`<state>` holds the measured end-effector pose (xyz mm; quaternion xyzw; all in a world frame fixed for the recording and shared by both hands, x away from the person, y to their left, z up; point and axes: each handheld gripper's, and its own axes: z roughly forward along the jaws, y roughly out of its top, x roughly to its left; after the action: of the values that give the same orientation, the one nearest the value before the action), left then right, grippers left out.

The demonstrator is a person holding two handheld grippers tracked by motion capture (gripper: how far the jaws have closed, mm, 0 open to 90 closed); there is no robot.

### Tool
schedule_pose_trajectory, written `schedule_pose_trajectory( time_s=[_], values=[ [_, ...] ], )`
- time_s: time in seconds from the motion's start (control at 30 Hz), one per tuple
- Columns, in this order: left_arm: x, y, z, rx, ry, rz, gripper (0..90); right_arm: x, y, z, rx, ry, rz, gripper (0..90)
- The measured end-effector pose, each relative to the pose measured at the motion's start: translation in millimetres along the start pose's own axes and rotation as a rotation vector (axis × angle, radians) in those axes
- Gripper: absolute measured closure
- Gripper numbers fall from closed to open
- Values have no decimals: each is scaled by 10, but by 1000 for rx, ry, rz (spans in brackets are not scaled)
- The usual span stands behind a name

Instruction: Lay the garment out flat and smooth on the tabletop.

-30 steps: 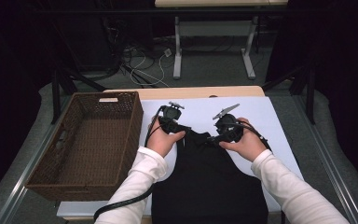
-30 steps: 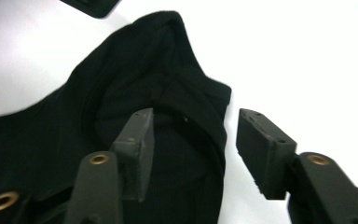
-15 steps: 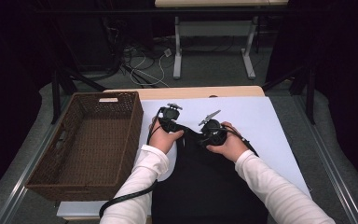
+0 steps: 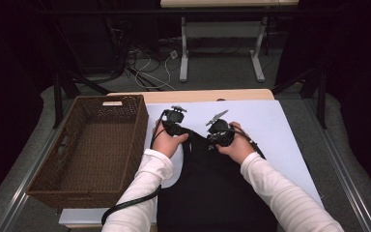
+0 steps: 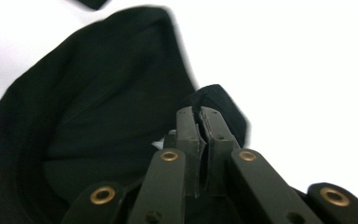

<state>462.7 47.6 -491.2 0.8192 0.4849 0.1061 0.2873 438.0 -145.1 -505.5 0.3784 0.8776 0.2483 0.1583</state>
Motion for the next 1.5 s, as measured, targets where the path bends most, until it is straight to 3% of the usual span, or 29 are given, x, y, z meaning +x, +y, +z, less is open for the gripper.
schedule_pose_trajectory(
  time_s=[0.17,0.23,0.5,0.7,0.83,0.93,1.07,1.13,1.23,1.4,1.5],
  values=[
    [12,45,-21,-13,4,5,340,-321,-29,-124,-60,0,56,874],
    [31,64,3,-12,11,8,368,-430,-62,-115,-49,-13,94,873],
    [92,46,213,14,20,23,474,-707,-192,-14,-13,-46,142,873],
    [120,18,336,27,2,16,529,-742,-221,25,5,-51,151,867],
    [38,-2,361,44,-29,2,575,-734,-227,42,13,-62,146,863],
    [-28,-33,354,83,-14,19,625,-724,-235,39,11,-66,146,865],
    [-64,-85,327,110,-18,14,699,-720,-262,42,10,-60,151,869],
    [-70,-100,344,147,-22,11,725,-731,-280,51,11,-68,151,871],
    [-68,-117,387,158,-33,6,731,-739,-297,59,23,-69,157,877],
    [-102,-139,446,148,-12,29,669,-768,-328,79,25,-64,162,877],
    [-124,-152,454,139,20,49,714,-773,-345,93,29,-70,174,877]
  ],
)
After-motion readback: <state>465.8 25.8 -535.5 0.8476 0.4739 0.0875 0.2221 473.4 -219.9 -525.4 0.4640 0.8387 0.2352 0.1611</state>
